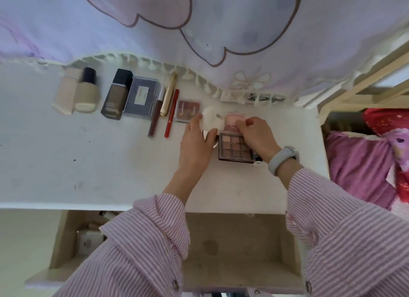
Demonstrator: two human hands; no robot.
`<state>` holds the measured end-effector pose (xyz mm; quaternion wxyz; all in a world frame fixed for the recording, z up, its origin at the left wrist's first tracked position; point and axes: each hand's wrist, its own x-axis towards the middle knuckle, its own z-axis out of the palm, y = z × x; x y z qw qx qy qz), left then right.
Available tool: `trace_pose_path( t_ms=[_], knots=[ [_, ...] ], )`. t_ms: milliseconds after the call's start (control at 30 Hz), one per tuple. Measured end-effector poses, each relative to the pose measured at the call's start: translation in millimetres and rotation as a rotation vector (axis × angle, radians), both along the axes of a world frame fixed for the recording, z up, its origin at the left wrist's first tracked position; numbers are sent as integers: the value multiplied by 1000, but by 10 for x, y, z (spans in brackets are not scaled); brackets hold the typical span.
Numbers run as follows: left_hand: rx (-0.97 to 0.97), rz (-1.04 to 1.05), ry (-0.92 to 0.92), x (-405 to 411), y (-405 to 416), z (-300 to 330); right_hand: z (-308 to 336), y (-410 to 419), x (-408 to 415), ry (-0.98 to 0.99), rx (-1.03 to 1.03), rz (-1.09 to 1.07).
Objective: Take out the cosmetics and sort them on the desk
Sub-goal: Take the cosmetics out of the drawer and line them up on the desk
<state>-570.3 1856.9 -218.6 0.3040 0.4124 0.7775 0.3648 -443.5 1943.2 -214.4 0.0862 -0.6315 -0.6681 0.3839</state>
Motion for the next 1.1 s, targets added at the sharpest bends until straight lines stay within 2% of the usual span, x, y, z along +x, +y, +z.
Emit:
trace_pose_path(
  t_ms=[133, 233, 367, 467, 733, 933, 1000, 1100],
  knots=[
    [-80, -18, 250, 17, 134, -16, 16, 55, 33, 39, 33, -23],
    [-114, 2, 392, -3, 120, 4, 23, 5, 230, 65, 118, -154],
    [21, -99, 534, 6, -1, 8, -13, -6, 528, -81, 218, -347],
    [115, -217, 709, 84, -129, -48, -23, 27, 575, -177, 239, -367],
    [83, -252, 763, 248, -217, -72, -46, -128, 719, 76, 272, -216],
    [107, -447, 848, 570, -391, -133, -82, -550, 940, -108, 459, 31],
    [81, -508, 872, 672, -413, -158, -96, -588, 975, -86, 418, 86],
    [14, -544, 881, 786, -345, -173, -95, -516, 983, -5, 353, 49]
  ],
)
